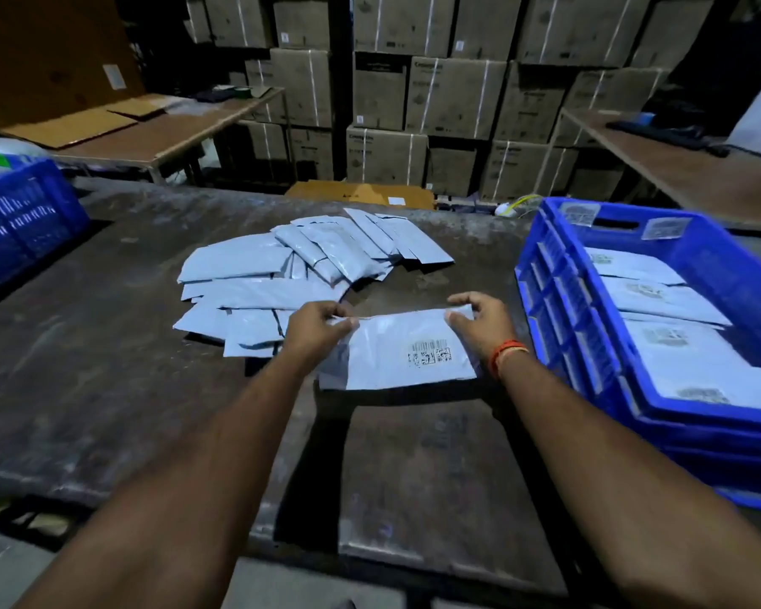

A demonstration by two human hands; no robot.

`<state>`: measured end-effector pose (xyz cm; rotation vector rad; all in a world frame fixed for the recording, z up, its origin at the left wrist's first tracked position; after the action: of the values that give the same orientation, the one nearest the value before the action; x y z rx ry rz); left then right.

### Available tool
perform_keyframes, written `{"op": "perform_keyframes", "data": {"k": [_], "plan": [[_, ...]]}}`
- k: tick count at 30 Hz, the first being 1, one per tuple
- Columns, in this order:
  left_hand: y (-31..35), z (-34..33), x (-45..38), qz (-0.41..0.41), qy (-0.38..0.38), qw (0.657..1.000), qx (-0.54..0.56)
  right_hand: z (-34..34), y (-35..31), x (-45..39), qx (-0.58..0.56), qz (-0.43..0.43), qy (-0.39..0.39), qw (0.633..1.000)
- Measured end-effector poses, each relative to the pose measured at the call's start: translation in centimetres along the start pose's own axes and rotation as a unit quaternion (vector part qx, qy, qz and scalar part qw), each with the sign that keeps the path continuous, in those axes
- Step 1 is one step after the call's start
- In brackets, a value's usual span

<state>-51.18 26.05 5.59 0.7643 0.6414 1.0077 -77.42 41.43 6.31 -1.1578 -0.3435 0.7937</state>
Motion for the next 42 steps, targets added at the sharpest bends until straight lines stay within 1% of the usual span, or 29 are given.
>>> {"op": "perform_keyframes", "data": {"k": [5, 9, 11, 14, 18, 21, 23, 25, 28, 30, 32, 33, 34, 35, 37, 38, 39, 42], "plan": [[-3.1, -2.8, 6.0, 0.059, 0.013, 0.996, -0.064, 0.8, 6.6, 5.4, 0.046, -0.074, -0.007, 0.996], [-4.0, -3.9, 9.2, 0.068, 0.003, 0.991, -0.117, 1.4, 8.8, 9.0, 0.099, -0.102, -0.007, 0.99], [-4.3, -4.1, 9.9, 0.08, 0.02, 0.986, -0.142, 2.0, 9.6, 10.0, 0.103, -0.115, 0.01, 0.988], [-4.2, -4.6, 9.9, 0.102, 0.035, 0.983, -0.148, 2.7, 10.6, 10.4, 0.094, -0.164, 0.049, 0.981], [-3.6, -5.4, 9.8, 0.148, 0.024, 0.972, -0.179, 3.8, 9.8, 11.3, 0.064, -0.204, 0.119, 0.97], [-3.3, -7.0, 9.5, 0.164, -0.021, 0.966, -0.196, 3.8, 8.6, 12.9, 0.083, -0.235, 0.132, 0.959], [-3.1, -8.3, 9.1, 0.155, -0.057, 0.965, -0.203, 2.5, 8.2, 14.3, 0.084, -0.24, 0.106, 0.961], [-2.5, -9.5, 8.9, 0.129, -0.086, 0.963, -0.222, 0.9, 7.9, 15.8, 0.073, -0.233, 0.079, 0.967], [-1.0, -11.0, 8.6, 0.059, -0.12, 0.95, -0.283, -1.3, 7.2, 17.3, 0.092, -0.205, 0.02, 0.974], [-0.3, -11.6, 8.2, 0.024, -0.127, 0.947, -0.294, -3.4, 7.1, 18.4, -0.002, -0.235, -0.058, 0.97], [0.0, -12.2, 7.9, -0.004, -0.129, 0.955, -0.269, -5.4, 6.8, 20.0, -0.103, -0.285, -0.162, 0.939], [0.1, -12.3, 7.7, -0.015, -0.13, 0.958, -0.255, -5.4, 6.7, 20.3, -0.116, -0.294, -0.177, 0.932], [0.2, -12.4, 7.6, -0.024, -0.131, 0.961, -0.244, -4.8, 6.8, 20.2, -0.125, -0.301, -0.163, 0.931], [0.2, -12.6, 7.7, -0.028, -0.137, 0.962, -0.236, -3.9, 7.2, 19.8, -0.133, -0.305, -0.12, 0.935], [0.4, -12.9, 8.2, -0.041, -0.156, 0.957, -0.24, -1.5, 8.8, 18.6, -0.135, -0.309, -0.01, 0.941], [0.5, -13.2, 8.5, -0.053, -0.165, 0.952, -0.254, -0.7, 9.4, 18.1, -0.133, -0.307, 0.023, 0.942], [0.6, -13.4, 9.0, -0.069, -0.171, 0.945, -0.27, -0.3, 9.8, 17.8, -0.133, -0.307, 0.042, 0.942], [1.0, -14.6, 10.6, -0.12, -0.215, 0.919, -0.307, 0.5, 10.4, 17.1, -0.143, -0.295, 0.068, 0.942]]}}
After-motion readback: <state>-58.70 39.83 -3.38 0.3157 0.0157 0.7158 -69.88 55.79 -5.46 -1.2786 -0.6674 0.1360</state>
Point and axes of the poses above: each hand's wrist, its own x-axis away from the middle knuckle, its own z-axis out of the back of the hand, y = z × x, the point moved 9 cm from there along -x, towards the middle knuckle, and after that the axes turned 3 degrees about y, right-handed, at the moved point
